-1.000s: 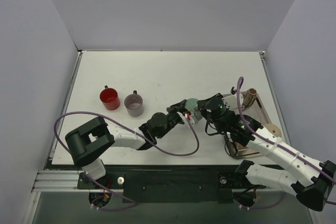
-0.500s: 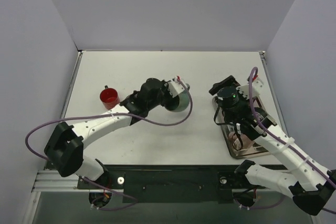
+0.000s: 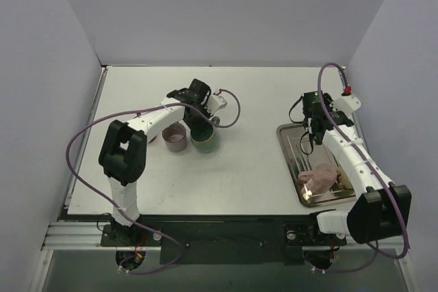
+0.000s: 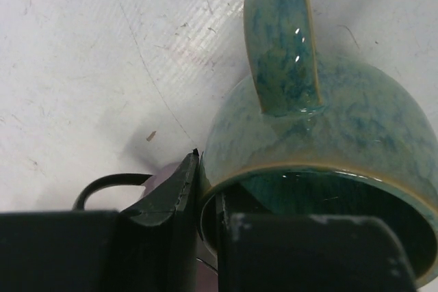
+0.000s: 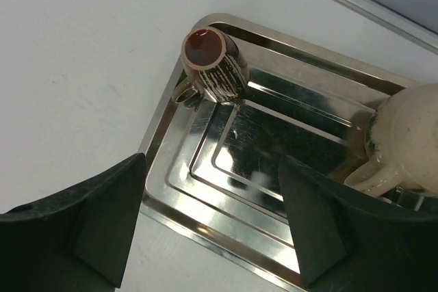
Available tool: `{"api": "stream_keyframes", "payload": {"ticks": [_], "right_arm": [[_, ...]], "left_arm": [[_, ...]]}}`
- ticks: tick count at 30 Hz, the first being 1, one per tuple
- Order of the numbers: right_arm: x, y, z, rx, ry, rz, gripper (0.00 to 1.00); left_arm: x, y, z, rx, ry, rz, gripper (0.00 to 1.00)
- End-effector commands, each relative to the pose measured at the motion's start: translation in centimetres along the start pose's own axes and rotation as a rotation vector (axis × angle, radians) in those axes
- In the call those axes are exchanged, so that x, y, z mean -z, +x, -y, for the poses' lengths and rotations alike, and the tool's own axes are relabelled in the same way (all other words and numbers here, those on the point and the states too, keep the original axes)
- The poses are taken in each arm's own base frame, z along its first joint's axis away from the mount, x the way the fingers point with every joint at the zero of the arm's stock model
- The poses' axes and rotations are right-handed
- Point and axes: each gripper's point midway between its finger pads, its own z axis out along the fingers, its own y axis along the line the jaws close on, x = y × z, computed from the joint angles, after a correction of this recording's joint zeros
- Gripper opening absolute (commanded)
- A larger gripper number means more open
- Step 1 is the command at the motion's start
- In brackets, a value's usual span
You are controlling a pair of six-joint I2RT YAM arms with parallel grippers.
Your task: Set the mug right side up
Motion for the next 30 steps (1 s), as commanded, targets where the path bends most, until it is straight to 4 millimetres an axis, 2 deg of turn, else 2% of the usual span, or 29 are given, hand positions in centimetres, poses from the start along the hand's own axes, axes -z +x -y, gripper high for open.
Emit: {"api": "stream_keyframes", "payload": {"ticks": [1, 2, 3, 4, 5, 6, 7, 8, 9, 12, 13, 18, 22, 26, 30], "right_arm": [[-2.4, 0.4, -1.5, -0.056, 0.055, -0.033, 0.73], [-3.2, 1.3, -1.9, -0.049, 0.064, -0.059, 0.72], [-3.4, 1.0, -2.9, -0.081, 0.050, -0.059, 0.72], [-4.2, 2.0, -3.2, -0.071, 0.066, -0.079, 0.72], [-4.5, 1.9, -3.7, -0.101, 0.071, -0.077, 0.71], [-5.3, 2.9, -3.6, -0.085, 0.099, -0.096, 0.70], [-5.8, 2.8, -3.9, -0.126, 0.113, -0.095, 0.70], [-6.4, 3.6, -3.8, -0.117, 0.140, -0.109, 0.69], [-6.8, 3.5, -3.9, -0.144, 0.155, -0.108, 0.69], [-8.8, 4.9, -3.8, -0.159, 0.221, -0.125, 0.66], [-9.2, 4.8, -4.0, -0.167, 0.227, -0.124, 0.62], [-11.6, 6.6, -3.9, -0.116, 0.299, -0.167, 0.56], [-13.0, 7.4, -3.5, -0.100, 0.336, -0.186, 0.56], [-14.1, 8.0, -3.9, -0.077, 0.347, -0.200, 0.54], [-14.8, 8.1, -3.4, -0.062, 0.377, -0.196, 0.50]], "left_arm": [[1.6, -3.9, -1.5, 0.020, 0.014, 0.053, 0.00], [1.6, -4.4, -2.0, 0.020, 0.000, 0.054, 0.00], [0.8, -3.9, -2.0, 0.022, 0.005, 0.027, 0.00], [0.8, -4.2, -2.2, 0.021, 0.000, 0.028, 0.00], [0.2, -3.8, -2.1, 0.018, 0.004, 0.005, 0.00], [0.3, -4.0, -2.3, 0.016, 0.002, 0.004, 0.00], [-0.2, -3.4, -2.2, 0.012, 0.009, -0.023, 0.00], [-0.2, -3.4, -2.1, 0.006, 0.016, -0.028, 0.03], [-0.4, -3.1, -2.0, 0.003, 0.022, -0.044, 0.12], [-0.3, -3.2, -1.8, -0.004, 0.035, -0.041, 0.21], [-0.1, -3.3, -1.8, -0.006, 0.038, -0.034, 0.25], [2.8, -4.9, -1.0, -0.003, 0.099, 0.066, 0.38], [5.3, -5.6, -0.4, -0.020, 0.123, 0.123, 0.46], [7.1, -5.8, 0.3, -0.030, 0.147, 0.168, 0.48], [7.9, -5.6, 1.0, -0.034, 0.172, 0.189, 0.48]]}}
